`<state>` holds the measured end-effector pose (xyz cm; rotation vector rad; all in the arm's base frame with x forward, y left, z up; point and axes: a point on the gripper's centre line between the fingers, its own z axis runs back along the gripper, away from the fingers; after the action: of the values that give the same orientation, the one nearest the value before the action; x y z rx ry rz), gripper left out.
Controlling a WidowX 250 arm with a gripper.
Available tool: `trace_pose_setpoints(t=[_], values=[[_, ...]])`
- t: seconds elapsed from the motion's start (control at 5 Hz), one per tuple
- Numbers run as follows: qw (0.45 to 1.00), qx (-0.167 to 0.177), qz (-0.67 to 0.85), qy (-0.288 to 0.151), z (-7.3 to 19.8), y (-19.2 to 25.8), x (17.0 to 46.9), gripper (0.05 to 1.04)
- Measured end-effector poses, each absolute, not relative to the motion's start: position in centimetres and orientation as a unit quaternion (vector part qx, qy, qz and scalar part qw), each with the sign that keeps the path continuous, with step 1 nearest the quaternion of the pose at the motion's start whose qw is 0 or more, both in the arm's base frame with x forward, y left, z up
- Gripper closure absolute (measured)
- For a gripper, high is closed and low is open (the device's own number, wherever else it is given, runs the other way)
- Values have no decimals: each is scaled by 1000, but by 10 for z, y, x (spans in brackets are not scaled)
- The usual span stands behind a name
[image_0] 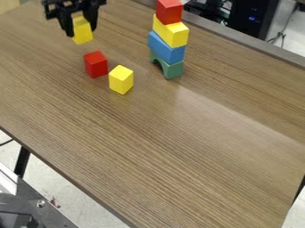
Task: Put yellow block on top of red block
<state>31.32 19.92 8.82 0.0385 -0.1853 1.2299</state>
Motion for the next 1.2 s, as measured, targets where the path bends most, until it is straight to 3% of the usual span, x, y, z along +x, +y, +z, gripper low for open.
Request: trace_pose_setpoints(t=[0.4,1.2], values=[[814,11,567,-126,135,185,314,516],[837,-23,525,-153,185,131,329,516]])
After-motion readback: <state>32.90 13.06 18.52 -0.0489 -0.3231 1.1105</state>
